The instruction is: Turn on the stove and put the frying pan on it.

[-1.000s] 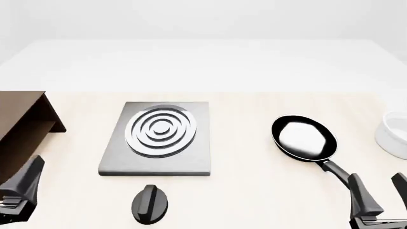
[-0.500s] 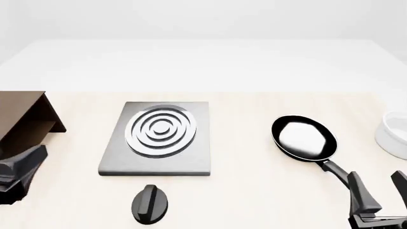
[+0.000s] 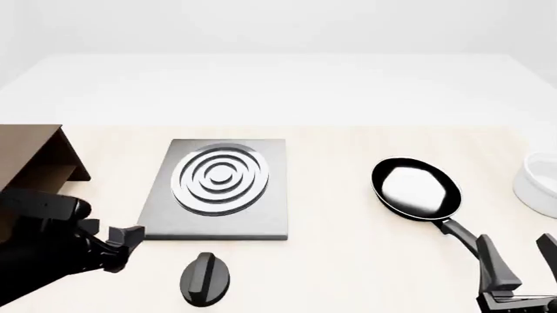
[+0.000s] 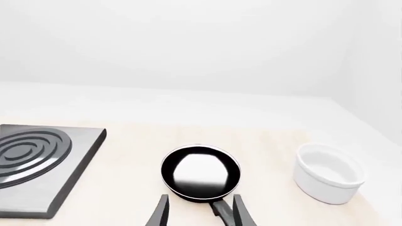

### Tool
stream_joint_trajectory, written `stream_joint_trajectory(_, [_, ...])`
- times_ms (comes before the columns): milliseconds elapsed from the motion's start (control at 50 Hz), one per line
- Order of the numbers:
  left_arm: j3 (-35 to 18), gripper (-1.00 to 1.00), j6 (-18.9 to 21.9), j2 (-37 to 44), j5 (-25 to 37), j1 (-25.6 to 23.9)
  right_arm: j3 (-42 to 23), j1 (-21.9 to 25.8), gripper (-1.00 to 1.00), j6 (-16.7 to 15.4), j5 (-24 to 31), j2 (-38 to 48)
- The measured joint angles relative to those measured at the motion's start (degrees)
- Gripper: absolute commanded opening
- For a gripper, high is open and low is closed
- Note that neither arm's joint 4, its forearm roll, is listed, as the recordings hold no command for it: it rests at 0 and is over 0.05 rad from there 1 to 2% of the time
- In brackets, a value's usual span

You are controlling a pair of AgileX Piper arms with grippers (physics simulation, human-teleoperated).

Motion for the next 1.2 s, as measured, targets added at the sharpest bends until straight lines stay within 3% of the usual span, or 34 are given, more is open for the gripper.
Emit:
stream_joint_trajectory(440, [8.5, 1.0, -6.7, 13.9, -14.5, -6.2, 0.0, -0.4, 1.0, -0.3, 0.0, -0.2])
stream_joint_trajectory(1020, [15.0, 1.0, -12.9, 30.9, -33.6, -10.5, 0.0, -1.0, 1.0, -0.5, -0.2, 0.1])
stream_joint_trajectory(1080, [15.7, 1.0, -15.2, 32.8, -36.1, -12.1, 0.0, -1.1, 1.0, -0.6, -0.1, 0.1])
stream_joint_trajectory(1180, [17.0, 1.0, -22.2, 36.0, -41.3, -17.7, 0.0, -1.1, 1.0, -0.6, -0.1, 0.1])
stream_joint_trajectory(1200, [17.4, 1.0, -19.4, 36.6, -42.4, -18.4, 0.0, -1.2, 1.0, -0.6, -0.1, 0.1])
